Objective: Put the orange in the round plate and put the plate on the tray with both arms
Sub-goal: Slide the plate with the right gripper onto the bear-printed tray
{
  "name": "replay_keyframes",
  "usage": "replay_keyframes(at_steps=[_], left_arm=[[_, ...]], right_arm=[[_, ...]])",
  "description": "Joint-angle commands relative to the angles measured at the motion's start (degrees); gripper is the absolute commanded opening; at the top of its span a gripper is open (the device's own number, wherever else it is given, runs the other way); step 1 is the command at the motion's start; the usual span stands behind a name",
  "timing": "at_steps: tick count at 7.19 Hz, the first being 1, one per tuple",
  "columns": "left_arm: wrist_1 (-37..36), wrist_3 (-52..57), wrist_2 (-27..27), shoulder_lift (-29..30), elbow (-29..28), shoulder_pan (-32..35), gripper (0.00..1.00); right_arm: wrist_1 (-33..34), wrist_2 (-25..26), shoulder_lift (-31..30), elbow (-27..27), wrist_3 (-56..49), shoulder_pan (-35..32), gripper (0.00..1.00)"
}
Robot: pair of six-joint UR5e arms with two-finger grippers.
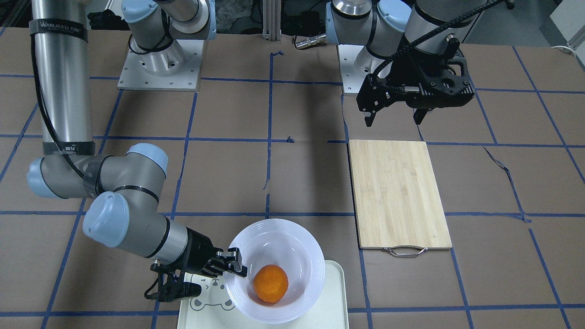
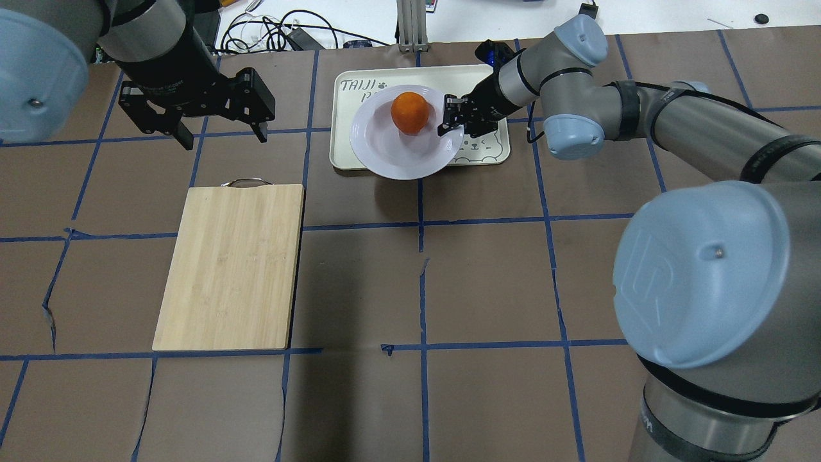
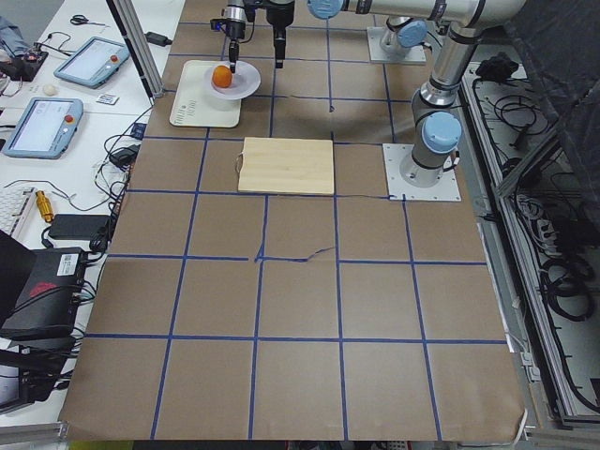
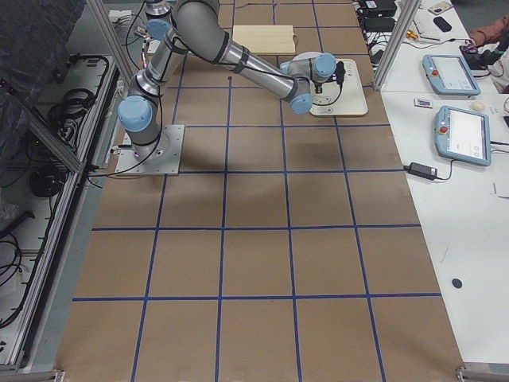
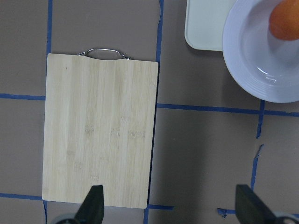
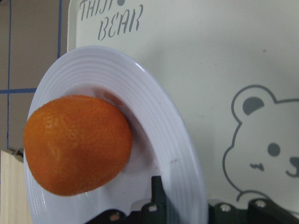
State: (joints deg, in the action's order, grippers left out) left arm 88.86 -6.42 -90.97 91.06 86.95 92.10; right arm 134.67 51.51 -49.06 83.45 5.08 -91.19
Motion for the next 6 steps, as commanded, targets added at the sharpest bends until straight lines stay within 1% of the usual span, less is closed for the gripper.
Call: replay_keyframes(at_steps=[1, 2, 4, 5, 6], left_arm=[[0.0, 0.0, 0.0, 0.0, 0.06, 0.0, 1.0], [0.0, 0.0, 0.0, 0.0, 0.06, 0.0, 1.0], [0.0, 0.0, 0.0, 0.0, 0.06, 0.0, 1.0], [0.0, 0.0, 0.0, 0.0, 0.06, 0.0, 1.0], [0.0, 0.0, 0.0, 0.0, 0.06, 0.0, 1.0]], right_arm=[[-0.81, 0.08, 6.93, -7.22, 1.42, 0.31, 0.0], [-0.81, 0.26, 8.44, -9.16, 1.51, 0.31, 0.0], [-0.73, 0.61, 9.16, -9.36, 1.59, 0.48, 0.0], [-0.73, 1.31, 9.07, -9.36, 1.51, 0.48, 0.87], [-0.73, 2.18, 8.29, -9.27, 1.42, 0.48, 1.0]])
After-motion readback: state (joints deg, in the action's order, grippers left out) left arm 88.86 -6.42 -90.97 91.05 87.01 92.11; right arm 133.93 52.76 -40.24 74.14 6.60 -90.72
